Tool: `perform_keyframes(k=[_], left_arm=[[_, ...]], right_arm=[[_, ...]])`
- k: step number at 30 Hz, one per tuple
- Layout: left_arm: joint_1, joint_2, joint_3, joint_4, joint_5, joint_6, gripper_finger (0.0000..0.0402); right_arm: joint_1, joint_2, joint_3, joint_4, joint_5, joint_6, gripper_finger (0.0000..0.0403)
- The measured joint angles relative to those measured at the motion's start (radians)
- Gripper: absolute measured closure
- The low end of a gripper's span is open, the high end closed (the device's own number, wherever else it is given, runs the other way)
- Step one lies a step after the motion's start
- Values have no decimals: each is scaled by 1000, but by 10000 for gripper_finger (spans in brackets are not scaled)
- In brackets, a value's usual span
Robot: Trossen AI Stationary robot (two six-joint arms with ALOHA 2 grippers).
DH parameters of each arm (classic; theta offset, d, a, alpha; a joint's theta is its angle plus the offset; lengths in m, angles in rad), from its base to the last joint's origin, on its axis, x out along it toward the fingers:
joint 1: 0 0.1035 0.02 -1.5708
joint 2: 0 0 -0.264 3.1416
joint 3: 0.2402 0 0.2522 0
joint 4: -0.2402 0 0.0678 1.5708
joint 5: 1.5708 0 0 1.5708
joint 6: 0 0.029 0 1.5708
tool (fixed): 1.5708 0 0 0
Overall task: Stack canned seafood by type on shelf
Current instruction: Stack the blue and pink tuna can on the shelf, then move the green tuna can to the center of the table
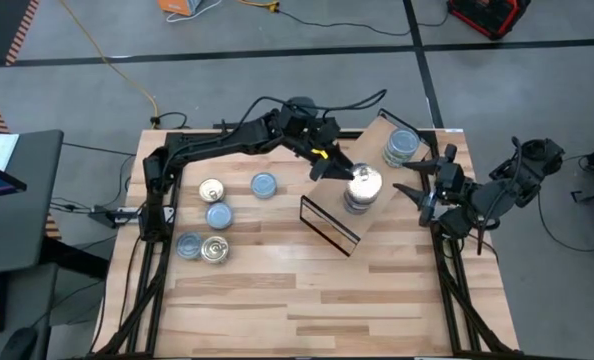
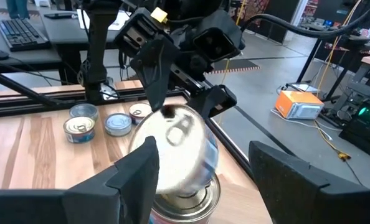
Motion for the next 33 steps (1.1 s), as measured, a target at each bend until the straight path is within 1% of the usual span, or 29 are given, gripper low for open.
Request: perform_keyframes(k=[4, 13, 15, 18, 19, 21, 24, 26, 28, 29, 33], left_arm=[[-1, 0, 0, -2, -33, 17, 112], [19, 0, 0, -9, -33, 74, 109], [26, -1, 0, -9, -33, 134, 109], [37, -33, 31, -85, -54, 292, 109], [37, -56, 39, -104, -84, 362, 109], [22, -114, 37, -162, -181, 532, 109], [-46, -185, 1, -229, -361, 759, 109], [-101, -212, -32, -265, -443, 859, 109], [-149, -240, -82, -275, -519, 915, 109], [-166, -258, -110, -278, -547, 928, 109], [-188, -354, -256, -263, -620, 918, 109]], right_arm=[[0, 0, 0, 0, 0, 0, 127], [0, 0, 0, -1, 0, 1, 127], [0, 0, 1, -1, 0, 1, 127], [0, 0, 1, -2, 0, 8, 127], [0, 0, 2, -5, -2, 8, 127], [0, 7, 1, -14, -13, 8, 127], [3, 17, -32, 4, -19, -2, 127], [12, 32, -67, 53, -20, -54, 127], [21, 62, -101, 134, -21, -138, 127], [24, 80, -118, 204, -22, -190, 127], [44, 160, -147, 426, -29, -366, 127]])
